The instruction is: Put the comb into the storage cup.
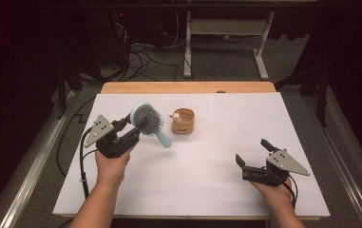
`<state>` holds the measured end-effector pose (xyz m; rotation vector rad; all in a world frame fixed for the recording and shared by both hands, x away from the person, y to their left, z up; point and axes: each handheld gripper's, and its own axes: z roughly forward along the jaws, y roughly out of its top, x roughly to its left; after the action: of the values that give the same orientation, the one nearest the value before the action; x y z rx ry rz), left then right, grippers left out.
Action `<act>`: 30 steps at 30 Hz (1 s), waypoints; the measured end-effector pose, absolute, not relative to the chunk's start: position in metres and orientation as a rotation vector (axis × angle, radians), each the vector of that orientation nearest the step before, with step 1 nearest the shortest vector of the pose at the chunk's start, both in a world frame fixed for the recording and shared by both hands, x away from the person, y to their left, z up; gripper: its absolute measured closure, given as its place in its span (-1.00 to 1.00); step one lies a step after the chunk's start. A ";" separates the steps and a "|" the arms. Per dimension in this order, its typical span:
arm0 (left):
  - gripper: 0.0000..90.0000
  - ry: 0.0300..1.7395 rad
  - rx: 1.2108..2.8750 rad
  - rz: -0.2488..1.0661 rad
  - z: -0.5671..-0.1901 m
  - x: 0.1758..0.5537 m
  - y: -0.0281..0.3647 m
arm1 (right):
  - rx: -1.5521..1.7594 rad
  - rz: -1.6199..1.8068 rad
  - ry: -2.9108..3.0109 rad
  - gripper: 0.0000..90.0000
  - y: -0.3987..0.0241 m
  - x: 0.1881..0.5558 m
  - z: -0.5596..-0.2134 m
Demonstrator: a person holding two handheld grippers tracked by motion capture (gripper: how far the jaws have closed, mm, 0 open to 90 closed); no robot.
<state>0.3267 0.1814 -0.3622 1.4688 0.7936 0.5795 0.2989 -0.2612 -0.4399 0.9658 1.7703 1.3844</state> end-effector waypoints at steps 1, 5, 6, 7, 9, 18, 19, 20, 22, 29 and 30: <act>0.32 0.793 1.468 0.574 -0.362 0.328 0.180 | 0.964 1.383 1.771 -0.99 -0.261 0.299 -0.440; 0.32 0.793 1.471 0.571 -0.361 0.331 0.176 | 0.956 1.382 1.776 -0.99 -0.259 0.299 -0.440; 0.32 0.792 1.470 0.569 -0.360 0.332 0.175 | 0.956 1.383 1.777 -0.99 -0.259 0.299 -0.440; 0.32 0.790 1.470 0.570 -0.360 0.333 0.174 | 0.955 1.380 1.777 -0.99 -0.259 0.299 -0.441; 0.32 0.789 1.470 0.566 -0.360 0.335 0.171 | 0.956 1.381 1.781 -0.99 -0.259 0.299 -0.441; 0.32 0.786 1.473 0.553 -0.356 0.343 0.163 | 0.953 1.379 1.782 -0.99 -0.258 0.299 -0.442; 0.32 0.786 1.473 0.556 -0.356 0.343 0.161 | 0.953 1.380 1.783 -0.99 -0.258 0.299 -0.442; 0.32 0.785 1.473 0.557 -0.356 0.344 0.160 | 0.951 1.380 1.782 -0.99 -0.258 0.299 -0.441; 0.32 0.785 1.470 0.556 -0.355 0.345 0.159 | 0.950 1.379 1.784 -0.99 -0.257 0.299 -0.442; 0.32 0.781 1.455 0.555 -0.351 0.347 0.155 | 0.945 1.370 1.790 -0.99 -0.257 0.299 -0.443; 0.32 0.781 1.449 0.552 -0.350 0.347 0.155 | 0.946 1.370 1.789 -0.99 -0.257 0.299 -0.443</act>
<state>0.3474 0.1546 -0.3499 1.4493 0.7808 0.5524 0.2994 -0.2571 -0.4426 0.9460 1.7892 1.3703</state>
